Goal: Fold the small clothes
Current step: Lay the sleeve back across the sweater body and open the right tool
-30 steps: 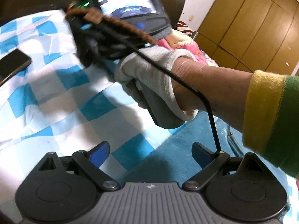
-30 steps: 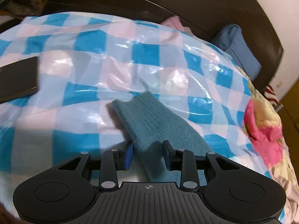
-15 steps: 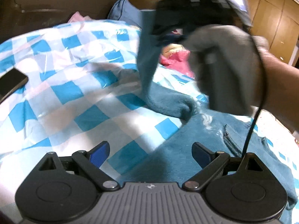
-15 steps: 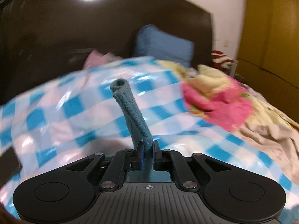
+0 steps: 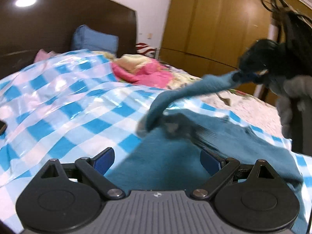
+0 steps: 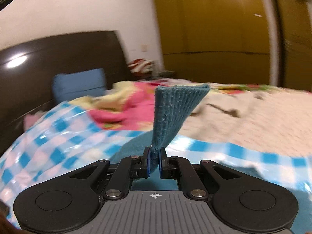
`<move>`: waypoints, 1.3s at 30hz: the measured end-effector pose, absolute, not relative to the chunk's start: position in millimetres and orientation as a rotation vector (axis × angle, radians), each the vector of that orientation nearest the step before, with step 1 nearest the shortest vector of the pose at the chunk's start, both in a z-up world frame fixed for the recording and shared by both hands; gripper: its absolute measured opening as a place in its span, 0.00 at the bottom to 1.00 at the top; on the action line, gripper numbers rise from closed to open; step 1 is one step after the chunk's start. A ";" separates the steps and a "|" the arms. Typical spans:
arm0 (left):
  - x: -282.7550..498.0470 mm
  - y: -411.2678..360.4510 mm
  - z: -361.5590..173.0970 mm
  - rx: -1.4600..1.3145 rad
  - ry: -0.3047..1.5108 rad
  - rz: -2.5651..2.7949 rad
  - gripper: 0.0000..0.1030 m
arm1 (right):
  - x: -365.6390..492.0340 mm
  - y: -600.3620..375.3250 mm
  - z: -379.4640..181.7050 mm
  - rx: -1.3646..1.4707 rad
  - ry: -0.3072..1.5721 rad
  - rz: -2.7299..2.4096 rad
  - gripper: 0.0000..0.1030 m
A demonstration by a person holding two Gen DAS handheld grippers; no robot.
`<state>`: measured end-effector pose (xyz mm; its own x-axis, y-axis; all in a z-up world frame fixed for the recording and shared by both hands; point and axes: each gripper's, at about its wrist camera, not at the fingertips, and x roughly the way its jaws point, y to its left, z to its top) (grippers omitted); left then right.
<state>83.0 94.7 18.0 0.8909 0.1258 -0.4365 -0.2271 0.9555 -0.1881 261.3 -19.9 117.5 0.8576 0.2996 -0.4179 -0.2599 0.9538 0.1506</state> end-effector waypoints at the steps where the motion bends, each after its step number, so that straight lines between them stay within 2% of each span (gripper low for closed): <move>1: 83.2 88.4 18.1 -0.220 0.440 0.174 1.00 | 260.8 -38.4 114.5 0.124 0.459 0.263 0.06; 8: 87.1 58.8 4.7 -0.100 0.500 0.113 1.00 | 241.5 -131.1 62.7 0.252 0.545 0.087 0.06; 16: 91.6 52.6 -6.7 -0.050 0.548 0.119 1.00 | 235.3 -153.3 9.3 0.306 0.671 0.037 0.07; 25: 92.9 54.1 -9.7 -0.052 0.572 0.109 1.00 | 236.3 -171.7 5.7 0.454 0.681 0.022 0.19; 32: 93.4 60.5 -9.0 -0.094 0.576 0.111 1.00 | 232.2 -190.9 6.7 0.599 0.655 -0.016 0.20; 39: 96.4 67.6 -11.6 -0.113 0.604 0.139 1.00 | 222.5 -202.1 5.0 0.578 0.678 -0.147 0.17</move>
<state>96.4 67.6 -11.6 0.8141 0.0971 -0.5726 -0.1632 0.9844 -0.0651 222.5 -202.1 5.0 0.7755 0.0550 -0.6289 0.3107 0.8339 0.4561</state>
